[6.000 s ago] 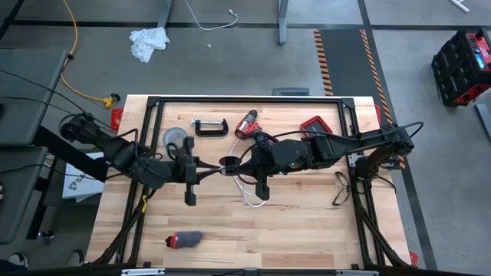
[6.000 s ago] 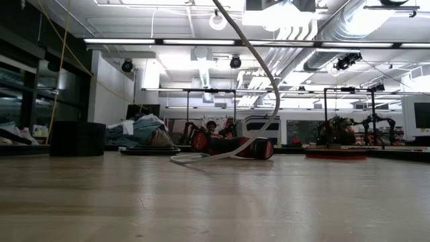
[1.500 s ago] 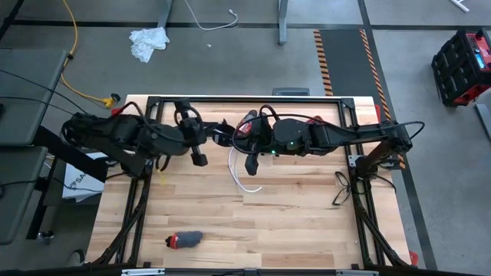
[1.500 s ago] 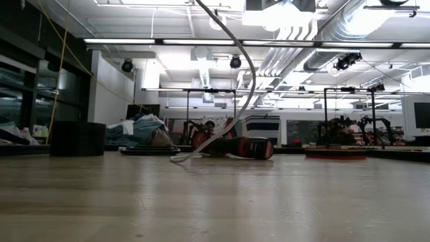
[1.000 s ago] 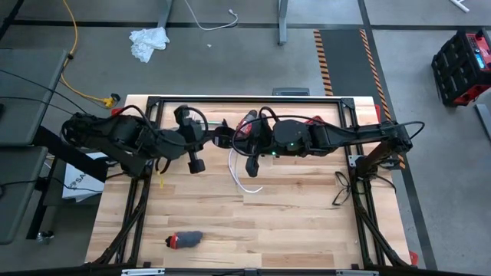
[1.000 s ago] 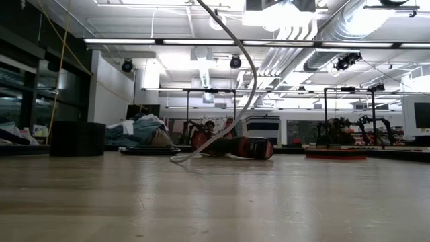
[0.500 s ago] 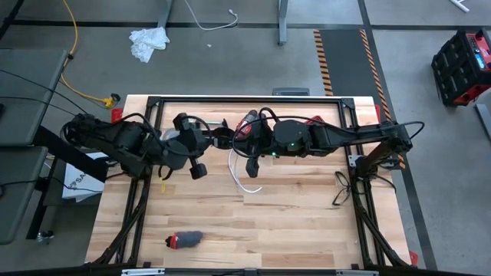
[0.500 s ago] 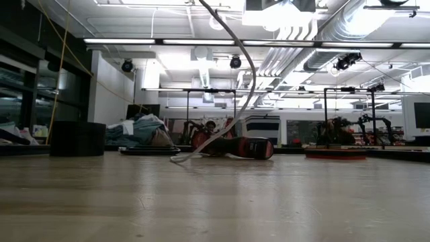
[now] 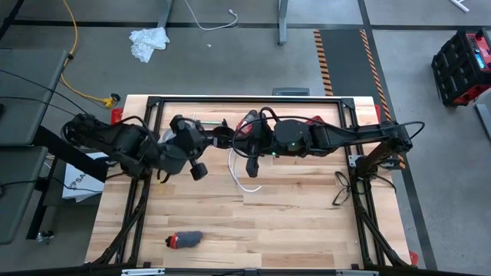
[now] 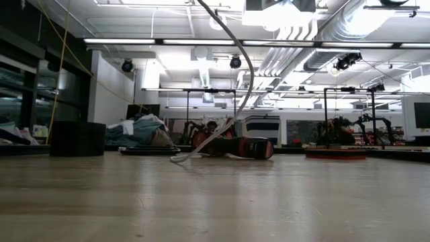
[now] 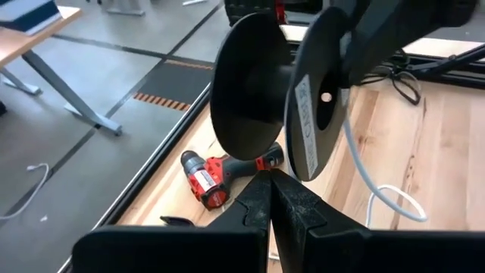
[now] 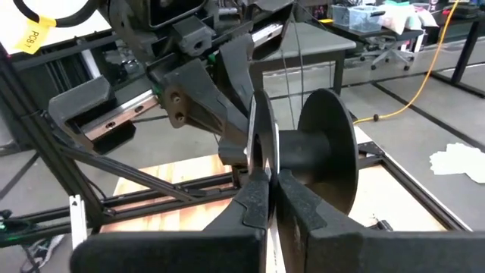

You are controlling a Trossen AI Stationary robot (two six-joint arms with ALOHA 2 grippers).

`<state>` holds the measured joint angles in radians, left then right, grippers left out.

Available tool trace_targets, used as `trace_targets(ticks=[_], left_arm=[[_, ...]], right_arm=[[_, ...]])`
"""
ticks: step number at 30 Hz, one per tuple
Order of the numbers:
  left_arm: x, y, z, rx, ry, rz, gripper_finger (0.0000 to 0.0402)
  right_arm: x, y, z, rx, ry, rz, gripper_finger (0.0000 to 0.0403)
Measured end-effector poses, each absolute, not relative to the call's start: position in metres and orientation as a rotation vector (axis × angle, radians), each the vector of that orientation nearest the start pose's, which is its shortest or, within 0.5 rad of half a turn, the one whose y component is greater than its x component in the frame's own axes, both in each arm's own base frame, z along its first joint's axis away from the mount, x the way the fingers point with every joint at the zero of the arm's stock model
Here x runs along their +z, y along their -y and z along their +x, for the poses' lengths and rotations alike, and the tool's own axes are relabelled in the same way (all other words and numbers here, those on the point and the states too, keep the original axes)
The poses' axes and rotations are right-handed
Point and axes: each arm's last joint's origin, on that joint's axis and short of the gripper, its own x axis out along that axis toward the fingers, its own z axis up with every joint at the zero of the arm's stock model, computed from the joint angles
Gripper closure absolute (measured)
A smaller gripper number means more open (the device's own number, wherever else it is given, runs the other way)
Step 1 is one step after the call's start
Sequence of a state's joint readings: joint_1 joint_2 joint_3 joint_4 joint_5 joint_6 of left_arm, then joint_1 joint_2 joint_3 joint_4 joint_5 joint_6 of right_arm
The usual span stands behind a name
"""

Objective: Coil cords
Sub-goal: Coil the white cable wire into the black spool

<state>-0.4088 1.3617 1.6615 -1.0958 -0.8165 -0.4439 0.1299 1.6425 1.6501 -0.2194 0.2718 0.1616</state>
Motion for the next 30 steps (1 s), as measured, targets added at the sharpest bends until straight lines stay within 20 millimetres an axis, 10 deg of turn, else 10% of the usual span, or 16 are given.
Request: trace_targets(ticks=[30], left_arm=[[0.429,0.096,0.22,0.363,-0.582,-0.011,0.0257]], right_arm=[[0.409,-0.035,0.375,-0.128,-0.2,0.097,0.0403]])
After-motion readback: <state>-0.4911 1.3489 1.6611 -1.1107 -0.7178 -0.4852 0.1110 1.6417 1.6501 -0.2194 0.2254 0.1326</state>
